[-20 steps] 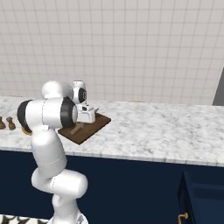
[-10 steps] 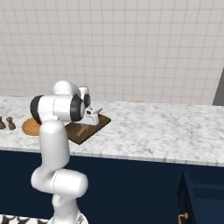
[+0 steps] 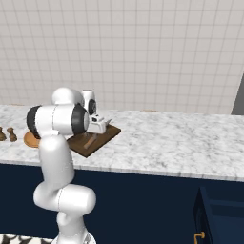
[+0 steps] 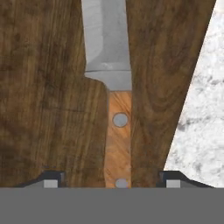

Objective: Pick up the knife from the drawer and place it on the cutting board. Then place the meat from the plate to the cutting board.

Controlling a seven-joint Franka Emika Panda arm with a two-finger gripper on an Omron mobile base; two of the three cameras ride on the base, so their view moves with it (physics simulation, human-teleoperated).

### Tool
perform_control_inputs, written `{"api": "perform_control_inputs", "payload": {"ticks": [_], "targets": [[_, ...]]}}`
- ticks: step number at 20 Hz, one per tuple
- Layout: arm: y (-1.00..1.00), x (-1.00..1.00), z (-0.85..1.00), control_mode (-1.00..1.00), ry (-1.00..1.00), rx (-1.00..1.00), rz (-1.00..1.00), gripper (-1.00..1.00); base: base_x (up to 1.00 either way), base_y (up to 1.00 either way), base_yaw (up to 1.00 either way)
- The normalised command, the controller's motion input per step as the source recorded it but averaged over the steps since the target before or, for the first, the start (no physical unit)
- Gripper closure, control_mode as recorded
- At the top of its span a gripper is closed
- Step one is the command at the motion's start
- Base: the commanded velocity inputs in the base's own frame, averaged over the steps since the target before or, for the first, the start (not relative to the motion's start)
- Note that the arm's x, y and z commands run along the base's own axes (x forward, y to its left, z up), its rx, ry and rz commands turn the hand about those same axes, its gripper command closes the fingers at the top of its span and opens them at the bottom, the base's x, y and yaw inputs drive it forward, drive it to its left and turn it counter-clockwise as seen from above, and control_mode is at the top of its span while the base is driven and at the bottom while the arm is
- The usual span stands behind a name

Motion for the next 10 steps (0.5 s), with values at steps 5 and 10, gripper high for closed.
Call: {"api": "perform_control_inputs", "payload": {"ticks": [5, 10], "targets": [[0.91, -0.95, 0.54, -1.0, -0.18, 0.0, 0.15, -1.0, 0.0, 0.0, 0.0], [1.0, -0.26, 0.34, -1.0, 0.0, 0.08, 0.21, -1.0, 0.0, 0.0, 0.0]]}}
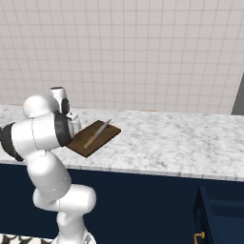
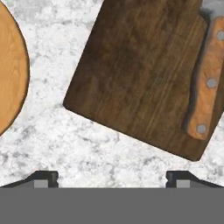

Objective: Pick up the knife from the drawer and place it on the cutting board. Then place the meat from the plate to the cutting board.

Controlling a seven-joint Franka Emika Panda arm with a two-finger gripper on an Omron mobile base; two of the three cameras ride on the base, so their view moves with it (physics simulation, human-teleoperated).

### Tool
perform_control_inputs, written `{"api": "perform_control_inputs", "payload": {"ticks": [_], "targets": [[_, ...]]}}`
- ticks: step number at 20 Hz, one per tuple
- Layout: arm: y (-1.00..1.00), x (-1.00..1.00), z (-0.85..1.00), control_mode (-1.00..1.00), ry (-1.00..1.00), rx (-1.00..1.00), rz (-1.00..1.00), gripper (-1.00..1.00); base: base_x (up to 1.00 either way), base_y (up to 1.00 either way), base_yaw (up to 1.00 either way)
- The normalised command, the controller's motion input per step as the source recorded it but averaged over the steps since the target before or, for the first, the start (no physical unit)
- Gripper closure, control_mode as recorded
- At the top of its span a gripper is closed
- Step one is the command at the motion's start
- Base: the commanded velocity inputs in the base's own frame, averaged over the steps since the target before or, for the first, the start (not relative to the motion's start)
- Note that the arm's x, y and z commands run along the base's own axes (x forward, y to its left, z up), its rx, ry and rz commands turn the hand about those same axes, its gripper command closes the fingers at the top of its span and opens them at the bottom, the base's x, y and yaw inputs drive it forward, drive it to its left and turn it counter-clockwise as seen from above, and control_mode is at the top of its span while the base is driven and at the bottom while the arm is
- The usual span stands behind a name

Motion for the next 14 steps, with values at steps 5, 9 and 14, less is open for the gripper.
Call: {"api": "perform_control_inputs", "payload": {"ticks": [5, 9, 14], "targets": [[1.0, 0.0, 0.4, -1.0, 0.0, 0.14, 0.14, -1.0, 0.0, 0.0, 0.0], [1.0, 0.01, 0.01, -1.0, -0.01, 0.05, 0.08, -1.0, 0.0, 0.0, 0.0], [0.85, 0.15, -0.1, -1.0, -0.04, 0.0, 0.02, -1.0, 0.0, 0.0, 0.0]]}}
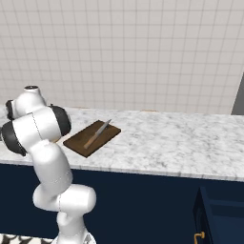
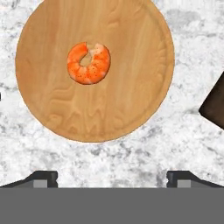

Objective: Pick up the knife from the drawer and place it on the cutting board. Then place the meat from the plate to the cutting board.

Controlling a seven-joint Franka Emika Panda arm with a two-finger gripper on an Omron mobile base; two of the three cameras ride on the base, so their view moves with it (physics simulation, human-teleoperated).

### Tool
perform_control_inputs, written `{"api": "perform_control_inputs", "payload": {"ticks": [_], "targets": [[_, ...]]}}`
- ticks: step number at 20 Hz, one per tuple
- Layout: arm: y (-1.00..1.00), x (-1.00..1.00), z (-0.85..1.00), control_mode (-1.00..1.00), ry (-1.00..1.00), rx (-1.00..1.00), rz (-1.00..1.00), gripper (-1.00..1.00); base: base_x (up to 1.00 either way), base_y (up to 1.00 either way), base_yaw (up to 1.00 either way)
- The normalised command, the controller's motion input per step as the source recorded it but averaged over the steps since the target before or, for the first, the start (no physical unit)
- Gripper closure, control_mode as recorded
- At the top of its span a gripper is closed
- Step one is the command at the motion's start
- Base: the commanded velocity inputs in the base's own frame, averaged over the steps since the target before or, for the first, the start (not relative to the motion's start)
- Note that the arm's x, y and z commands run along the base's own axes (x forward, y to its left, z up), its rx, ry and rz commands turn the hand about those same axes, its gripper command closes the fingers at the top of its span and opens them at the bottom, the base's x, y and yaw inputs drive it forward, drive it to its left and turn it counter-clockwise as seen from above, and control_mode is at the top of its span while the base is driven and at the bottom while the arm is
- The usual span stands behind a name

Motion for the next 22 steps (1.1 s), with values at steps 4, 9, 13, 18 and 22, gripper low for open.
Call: {"api": "perform_control_inputs", "payload": {"ticks": [4, 9, 13, 18, 22], "targets": [[0.46, 0.31, -0.28, -1.0, 0.0, 0.01, 0.0, -1.0, 0.0, 0.0, 0.0], [0.16, 0.52, -0.36, -1.0, 0.0, 0.01, -0.01, -1.0, 0.0, 0.0, 0.0], [0.19, 0.53, -0.32, -1.0, 0.0, 0.0, 0.0, -1.0, 0.0, 0.0, 0.0], [0.23, 0.39, -0.33, -1.0, 0.0, 0.0, 0.0, -1.0, 0.0, 0.0, 0.0], [0.02, 0.09, -0.41, -1.0, 0.0, 0.0, 0.0, -1.0, 0.0, 0.0, 0.0]]}}
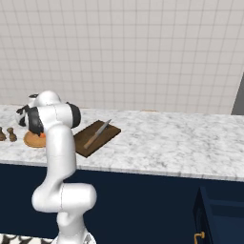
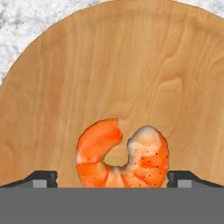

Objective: Pick up the knife from the drawer and place it on the cutting board. Then place the meat from the plate to the cutting board.

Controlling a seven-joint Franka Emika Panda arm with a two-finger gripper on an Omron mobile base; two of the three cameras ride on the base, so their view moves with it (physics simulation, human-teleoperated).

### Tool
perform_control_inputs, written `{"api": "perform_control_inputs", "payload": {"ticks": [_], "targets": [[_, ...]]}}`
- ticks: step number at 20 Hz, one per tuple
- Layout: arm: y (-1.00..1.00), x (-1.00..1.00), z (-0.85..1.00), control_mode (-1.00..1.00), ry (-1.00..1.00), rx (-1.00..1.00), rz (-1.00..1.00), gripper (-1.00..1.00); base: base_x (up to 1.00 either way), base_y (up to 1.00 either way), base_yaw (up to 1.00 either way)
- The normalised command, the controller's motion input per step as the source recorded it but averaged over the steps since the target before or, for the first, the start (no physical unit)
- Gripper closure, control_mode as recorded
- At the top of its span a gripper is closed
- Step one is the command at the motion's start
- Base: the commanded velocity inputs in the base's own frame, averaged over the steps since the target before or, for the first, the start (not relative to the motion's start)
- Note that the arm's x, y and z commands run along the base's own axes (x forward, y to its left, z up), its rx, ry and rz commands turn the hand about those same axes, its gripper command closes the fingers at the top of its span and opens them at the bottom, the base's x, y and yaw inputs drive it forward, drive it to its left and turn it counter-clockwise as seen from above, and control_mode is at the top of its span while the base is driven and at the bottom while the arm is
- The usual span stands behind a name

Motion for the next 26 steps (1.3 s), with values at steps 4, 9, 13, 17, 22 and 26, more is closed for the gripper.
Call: {"api": "perform_control_inputs", "payload": {"ticks": [4, 9, 13, 17, 22, 26], "targets": [[-0.05, 0.0, -0.33, -1.0, 0.0, 0.0, 0.0, -1.0, 0.0, 0.0, 0.0], [-0.03, 0.0, -0.32, -1.0, 0.0, 0.0, 0.0, -1.0, 0.0, 0.0, 0.0], [-0.1, 0.0, -0.16, -1.0, 0.0, 0.0, 0.0, 1.0, 0.0, 0.0, 0.0], [-0.23, 0.0, -0.12, -1.0, 0.0, 0.0, 0.0, 1.0, 0.0, 0.0, 0.0], [-0.27, -0.18, 0.02, -1.0, -0.03, 0.0, 0.0, 1.0, 0.0, 0.0, 0.0], [-0.69, -0.85, 0.52, -1.0, -0.2, 0.0, 0.1, 1.0, 0.0, 0.0, 0.0]]}}
